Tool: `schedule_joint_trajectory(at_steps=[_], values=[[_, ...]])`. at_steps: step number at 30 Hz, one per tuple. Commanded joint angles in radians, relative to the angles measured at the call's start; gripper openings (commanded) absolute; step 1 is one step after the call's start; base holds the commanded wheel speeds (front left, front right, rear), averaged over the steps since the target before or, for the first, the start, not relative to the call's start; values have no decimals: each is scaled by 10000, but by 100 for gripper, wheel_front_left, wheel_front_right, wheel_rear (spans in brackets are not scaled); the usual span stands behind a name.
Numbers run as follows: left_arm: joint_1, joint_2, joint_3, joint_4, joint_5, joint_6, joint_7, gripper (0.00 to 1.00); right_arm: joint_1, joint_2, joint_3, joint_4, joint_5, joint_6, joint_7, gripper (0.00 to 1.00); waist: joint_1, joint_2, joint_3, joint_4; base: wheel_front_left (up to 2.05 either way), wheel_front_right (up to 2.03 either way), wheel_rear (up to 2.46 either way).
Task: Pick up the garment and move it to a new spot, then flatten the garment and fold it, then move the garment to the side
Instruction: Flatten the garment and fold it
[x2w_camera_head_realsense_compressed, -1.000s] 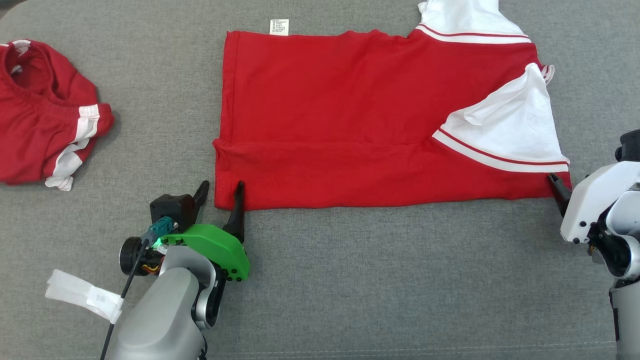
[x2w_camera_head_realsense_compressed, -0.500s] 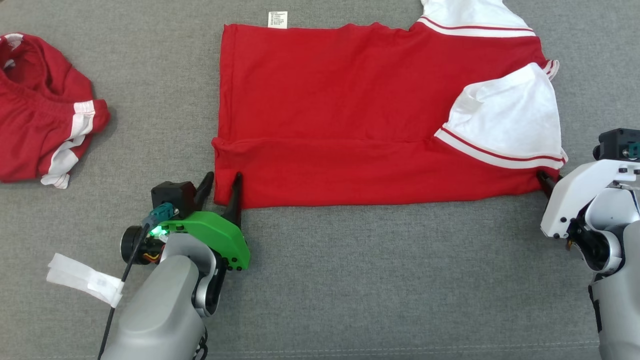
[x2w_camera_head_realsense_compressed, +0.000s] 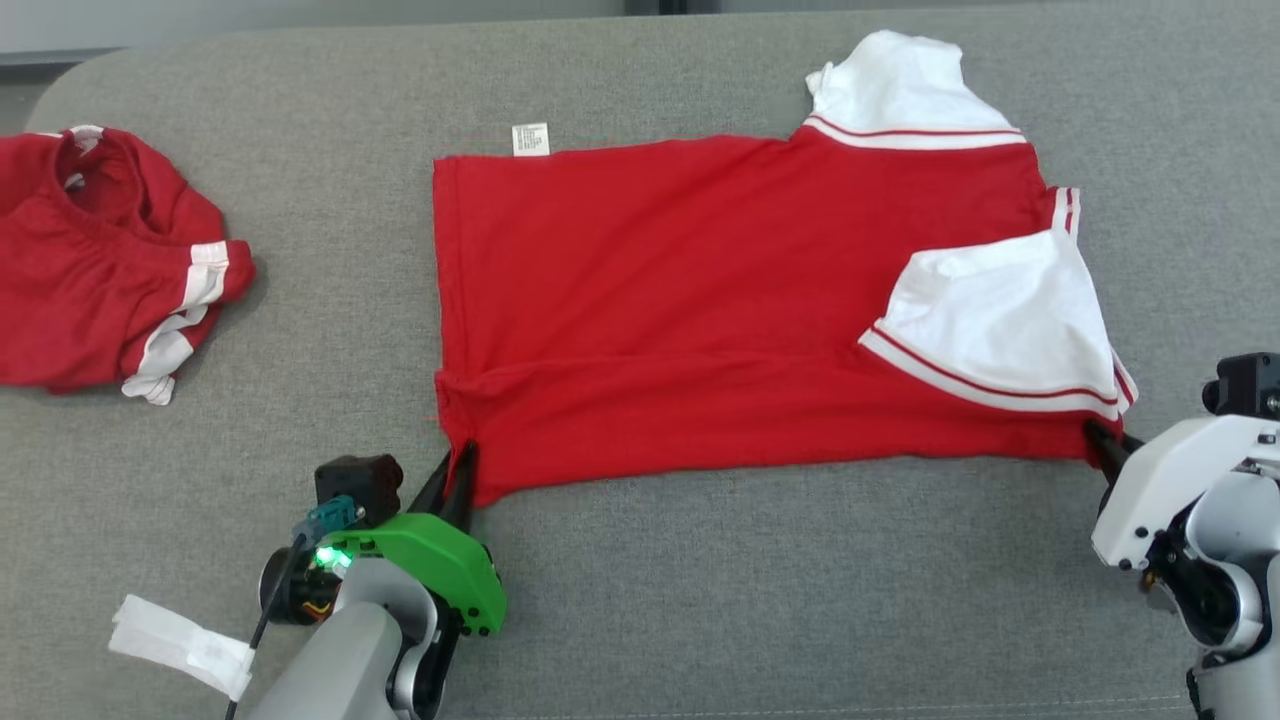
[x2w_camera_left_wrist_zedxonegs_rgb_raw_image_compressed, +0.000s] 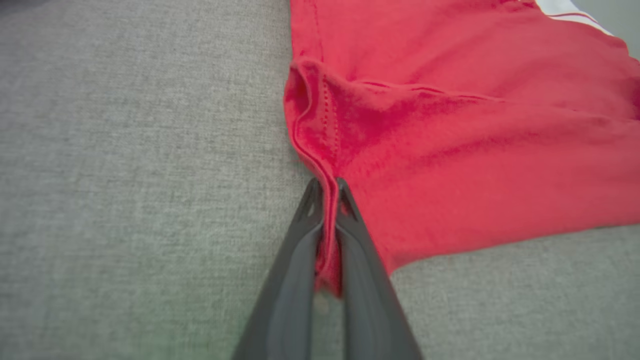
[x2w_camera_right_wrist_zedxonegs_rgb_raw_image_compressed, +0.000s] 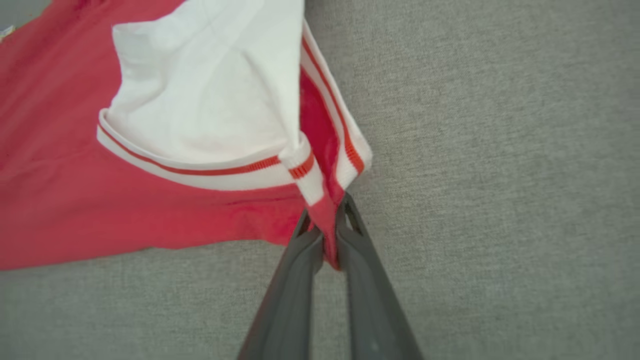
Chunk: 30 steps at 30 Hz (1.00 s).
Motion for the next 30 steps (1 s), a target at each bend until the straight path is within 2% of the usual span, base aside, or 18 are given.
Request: schedule_joint_trajectory(at_steps=[1, 8, 13, 14, 15, 16, 24, 30], values=[[354, 192, -28, -130, -44, 117, 79, 0, 403, 95, -107, -267, 21, -12, 114, 0, 0, 0, -371, 21, 0, 0, 0], [1377, 633, 32, -1389, -196, 556, 370, 0, 1805, 681, -340, -1571, 96, -12, 878, 0, 0, 0, -673, 7, 0, 0, 0], [2043, 992, 197, -2322, -343, 965, 684, 0, 2213, 875, -299, -1762, 89, -12, 1041, 0, 0, 0, -676, -84, 0, 0, 0], [2135, 1044, 192, -2434, -357, 1007, 733, 31, 2226, 894, -292, -1718, 94, -12, 1016, 0, 0, 0, -666, -81, 0, 0, 0], [2209, 1092, 167, -2568, -365, 1046, 801, 97, 2221, 916, -287, -1672, 117, -12, 977, 32, 0, 0, -654, -74, 0, 0, 0], [2224, 1118, 176, -2687, -361, 1063, 776, 100, 2196, 926, -300, -1637, 123, -12, 920, 100, 0, 0, -644, -69, 0, 0, 0], [2256, 1264, 155, -3166, -424, 1159, 1042, 100, 1588, 857, -300, -1585, -114, -6, 865, 100, 0, 0, -559, -29, 0, 0, 0], [1581, 1735, 558, -3941, -727, 1113, 1578, 100, 159, -189, 88, -1982, -294, -6, 1574, 100, 0, 0, -190, -60, 0, 0, 0]])
